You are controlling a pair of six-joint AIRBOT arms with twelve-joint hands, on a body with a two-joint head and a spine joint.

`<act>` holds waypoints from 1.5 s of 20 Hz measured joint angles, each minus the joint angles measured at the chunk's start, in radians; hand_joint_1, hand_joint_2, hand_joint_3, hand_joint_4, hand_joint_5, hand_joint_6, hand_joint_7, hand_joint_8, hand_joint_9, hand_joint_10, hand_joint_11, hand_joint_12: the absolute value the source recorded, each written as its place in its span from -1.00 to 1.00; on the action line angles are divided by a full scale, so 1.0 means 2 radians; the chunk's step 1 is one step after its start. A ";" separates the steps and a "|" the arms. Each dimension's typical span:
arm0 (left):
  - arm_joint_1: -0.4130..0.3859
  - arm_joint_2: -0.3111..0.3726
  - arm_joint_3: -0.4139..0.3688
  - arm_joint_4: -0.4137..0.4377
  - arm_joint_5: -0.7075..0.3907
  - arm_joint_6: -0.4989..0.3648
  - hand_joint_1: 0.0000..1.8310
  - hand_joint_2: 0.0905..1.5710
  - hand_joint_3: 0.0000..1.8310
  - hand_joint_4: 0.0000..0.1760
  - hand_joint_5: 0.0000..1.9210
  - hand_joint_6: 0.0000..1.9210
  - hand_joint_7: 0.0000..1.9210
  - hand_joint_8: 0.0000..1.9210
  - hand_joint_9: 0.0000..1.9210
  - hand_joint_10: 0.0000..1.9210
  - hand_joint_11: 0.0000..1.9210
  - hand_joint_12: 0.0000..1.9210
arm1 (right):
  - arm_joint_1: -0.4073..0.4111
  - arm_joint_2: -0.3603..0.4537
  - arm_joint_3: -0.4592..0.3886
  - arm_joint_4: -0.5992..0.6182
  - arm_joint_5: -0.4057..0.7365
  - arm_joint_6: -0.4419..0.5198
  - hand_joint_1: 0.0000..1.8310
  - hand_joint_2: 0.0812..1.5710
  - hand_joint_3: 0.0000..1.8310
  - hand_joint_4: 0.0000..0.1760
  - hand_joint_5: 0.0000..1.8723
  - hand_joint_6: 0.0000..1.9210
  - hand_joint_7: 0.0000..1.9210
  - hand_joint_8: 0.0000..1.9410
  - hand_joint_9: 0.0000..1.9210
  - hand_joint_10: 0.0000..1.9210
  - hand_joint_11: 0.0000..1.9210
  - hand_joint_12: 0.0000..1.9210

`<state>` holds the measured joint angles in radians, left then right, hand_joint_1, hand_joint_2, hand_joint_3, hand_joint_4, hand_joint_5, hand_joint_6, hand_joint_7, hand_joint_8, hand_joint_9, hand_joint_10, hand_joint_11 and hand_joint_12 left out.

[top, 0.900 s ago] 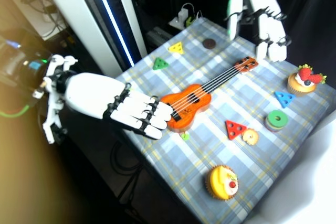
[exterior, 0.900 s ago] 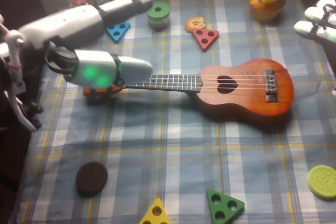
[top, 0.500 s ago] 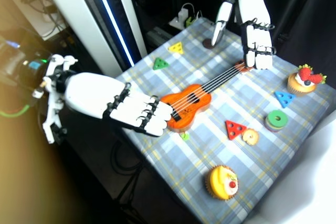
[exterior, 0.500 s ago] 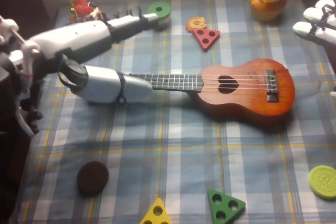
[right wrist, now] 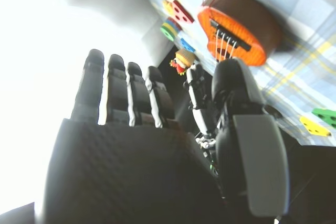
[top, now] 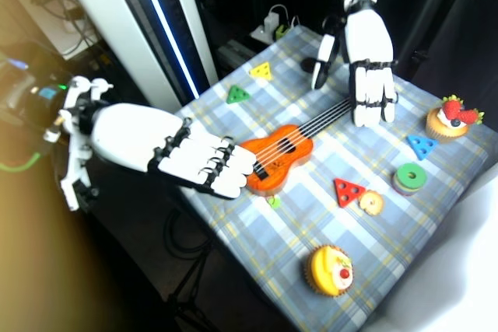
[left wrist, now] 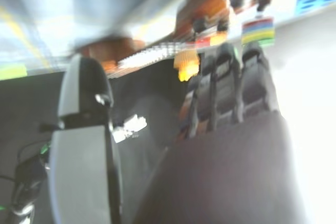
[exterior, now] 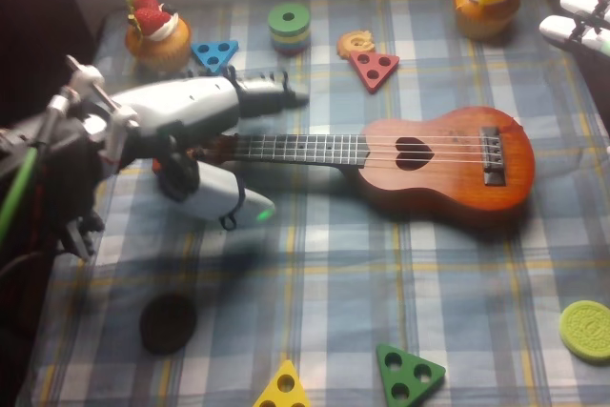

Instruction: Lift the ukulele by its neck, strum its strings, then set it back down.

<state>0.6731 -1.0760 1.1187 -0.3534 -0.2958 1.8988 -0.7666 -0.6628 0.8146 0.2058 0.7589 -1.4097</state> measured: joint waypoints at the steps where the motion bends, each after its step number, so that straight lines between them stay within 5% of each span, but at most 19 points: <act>1: 0.003 -0.008 0.007 -0.022 0.001 0.024 0.14 0.42 -0.99 -1.00 -0.69 -0.96 -0.65 -0.98 -0.67 -0.95 -1.00 -0.09 | 0.000 0.000 -0.002 0.000 0.000 0.000 -0.47 0.67 -0.99 -1.00 -1.00 -1.00 -1.00 -1.00 -1.00 -1.00 -1.00 -1.00; 2: 0.002 -0.012 0.011 -0.042 -0.001 0.039 0.12 0.43 -0.99 -1.00 -0.65 -0.94 -0.62 -0.97 -0.63 -0.93 -1.00 0.11 | 0.000 0.001 -0.002 0.000 0.000 0.000 -0.49 0.67 -1.00 -0.87 -1.00 -1.00 -1.00 -1.00 -1.00 -1.00 -1.00 -1.00; 4: 0.003 -0.022 0.022 -0.073 -0.011 0.064 0.30 0.37 -0.99 -1.00 -0.48 -0.65 -0.45 -0.76 -0.69 -0.15 -0.99 0.73 | 0.000 0.003 -0.003 0.000 0.003 0.000 -0.46 0.66 -1.00 -0.49 -1.00 -1.00 -1.00 -1.00 -1.00 -1.00 -1.00 -1.00; 5: 0.007 -0.027 0.029 -0.081 -0.019 0.065 0.23 0.50 -0.99 -1.00 -0.28 0.17 -0.45 -0.32 -0.70 0.24 -0.90 0.86 | 0.000 0.004 -0.003 -0.001 0.007 0.000 -0.50 0.66 -1.00 -0.44 -1.00 -1.00 -1.00 -1.00 -1.00 -1.00 -1.00 -1.00; 6: 0.011 -0.034 0.035 -0.090 -0.027 0.066 0.21 0.62 -0.99 -1.00 -0.28 0.44 -0.43 0.47 -0.73 0.45 -0.90 0.95 | 0.000 0.004 -0.003 -0.001 0.011 0.000 -0.50 0.66 -1.00 -0.44 -1.00 -1.00 -1.00 -1.00 -1.00 -1.00 -1.00 -1.00; 8: 0.011 -0.039 0.041 -0.102 -0.035 0.065 0.30 0.53 -1.00 -1.00 -0.11 0.12 -0.25 0.64 -0.45 0.86 -0.56 1.00 | 0.000 0.005 -0.004 0.000 0.014 0.000 -0.45 0.67 -1.00 -0.78 -1.00 -1.00 -1.00 -1.00 -1.00 -1.00 -1.00 -1.00; 9: 0.014 -0.040 0.041 -0.102 -0.035 0.066 0.21 0.54 -0.99 -1.00 -0.21 0.39 -0.37 0.93 -0.43 0.97 -0.53 1.00 | 0.000 0.007 -0.007 0.001 0.015 0.000 -0.49 0.67 -1.00 -1.00 -1.00 -1.00 -1.00 -1.00 -1.00 -1.00 -1.00 -1.00; 10: 0.017 -0.039 0.041 -0.098 -0.034 0.072 0.21 0.51 -1.00 -1.00 -0.17 0.38 -0.27 0.99 -0.27 0.99 -0.36 1.00 | 0.000 0.009 -0.008 0.000 0.019 0.000 -0.58 0.66 -1.00 -1.00 -1.00 -1.00 -1.00 -1.00 -1.00 -1.00 -1.00 -1.00; 11: 0.017 -0.039 0.039 -0.098 -0.032 0.073 0.32 0.40 -1.00 -1.00 -0.23 0.80 -0.22 1.00 -0.18 1.00 -0.27 1.00 | 0.000 0.012 -0.009 -0.001 0.021 0.000 -0.63 0.64 -1.00 -1.00 -1.00 -1.00 -1.00 -1.00 -1.00 -1.00 -1.00 -1.00; 12: 0.017 -0.037 0.035 -0.099 -0.035 0.072 0.34 0.38 -1.00 -1.00 -0.23 0.96 -0.19 1.00 -0.13 1.00 -0.24 1.00 | 0.000 0.013 -0.009 0.000 0.028 0.000 -0.65 0.63 -1.00 -0.72 -1.00 -1.00 -1.00 -1.00 -1.00 -1.00 -1.00 -1.00; 13: 0.017 -0.030 0.026 -0.096 -0.035 0.074 0.35 0.42 -1.00 -1.00 -0.28 0.99 -0.18 1.00 -0.07 1.00 -0.15 1.00 | 0.000 0.015 -0.011 0.000 0.034 0.000 -0.59 0.61 -0.97 -0.77 -1.00 -1.00 -1.00 -1.00 -0.97 -1.00 -1.00 -0.46; 14: 0.018 -0.020 0.016 -0.095 -0.036 0.073 0.37 0.41 -1.00 -1.00 -0.27 1.00 -0.10 1.00 0.04 1.00 -0.01 1.00 | 0.000 0.018 -0.014 -0.001 0.036 0.001 -0.59 0.62 -0.98 -0.61 -1.00 -1.00 -1.00 -1.00 -0.96 -1.00 -1.00 -0.24; 15: 0.018 -0.015 0.009 -0.093 -0.036 0.073 0.38 0.40 -1.00 -1.00 -0.19 1.00 0.00 1.00 0.14 1.00 0.15 1.00 | 0.000 0.019 -0.014 -0.002 0.037 0.001 -0.56 0.65 -0.99 -0.89 -1.00 -1.00 -1.00 -1.00 -0.99 -1.00 -1.00 -0.34; 17: 0.017 -0.003 -0.005 -0.078 -0.035 0.070 0.39 0.40 -1.00 -1.00 -0.10 1.00 0.09 1.00 0.26 1.00 0.35 1.00 | 0.000 0.022 -0.017 -0.001 0.039 0.001 -0.53 0.65 -1.00 -1.00 -1.00 -1.00 -1.00 -1.00 -1.00 -1.00 -1.00 -0.94; 20: 0.001 0.012 -0.021 -0.050 -0.034 0.059 0.46 0.41 -1.00 -1.00 -0.09 1.00 0.23 1.00 0.40 1.00 0.51 1.00 | 0.000 0.023 -0.018 -0.016 0.047 0.020 -0.47 0.66 -1.00 -0.99 -1.00 -1.00 -1.00 -1.00 -1.00 -1.00 -1.00 -1.00; 21: -0.002 0.015 -0.024 -0.044 -0.042 0.058 0.48 0.43 -0.99 -1.00 -0.03 1.00 0.30 1.00 0.46 1.00 0.56 1.00 | 0.000 0.023 -0.018 -0.023 0.048 0.027 -0.52 0.65 -1.00 -0.80 -1.00 -1.00 -1.00 -1.00 -1.00 -1.00 -1.00 -1.00; 24: -0.010 0.019 -0.025 -0.035 -0.061 0.050 0.61 0.43 -0.99 -1.00 0.11 1.00 0.41 1.00 0.54 1.00 0.59 1.00 | 0.000 0.023 -0.010 -0.059 0.048 0.077 -0.65 0.68 -0.99 -0.99 -1.00 -1.00 -1.00 -1.00 -1.00 -1.00 -1.00 -1.00; 27: -0.015 0.019 -0.022 -0.032 -0.065 0.050 0.62 0.47 -0.98 -1.00 0.11 1.00 0.43 1.00 0.56 1.00 0.61 1.00 | 0.002 0.023 -0.004 -0.083 0.047 0.109 -0.53 0.66 -1.00 -0.30 -0.97 -0.99 -1.00 -1.00 -1.00 -1.00 -1.00 -1.00; 30: -0.018 0.019 -0.020 -0.033 -0.083 0.051 0.67 0.45 -1.00 -1.00 0.06 1.00 0.36 1.00 0.51 1.00 0.57 1.00 | 0.009 0.021 0.014 -0.128 0.047 0.180 -0.30 0.67 -1.00 -0.67 -0.82 -0.95 -1.00 -1.00 -1.00 -1.00 -1.00 -1.00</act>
<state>0.6365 -1.0382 1.0786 -0.4187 -0.4625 2.0018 -0.7479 -0.6209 0.8421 -0.0509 0.8539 -1.0496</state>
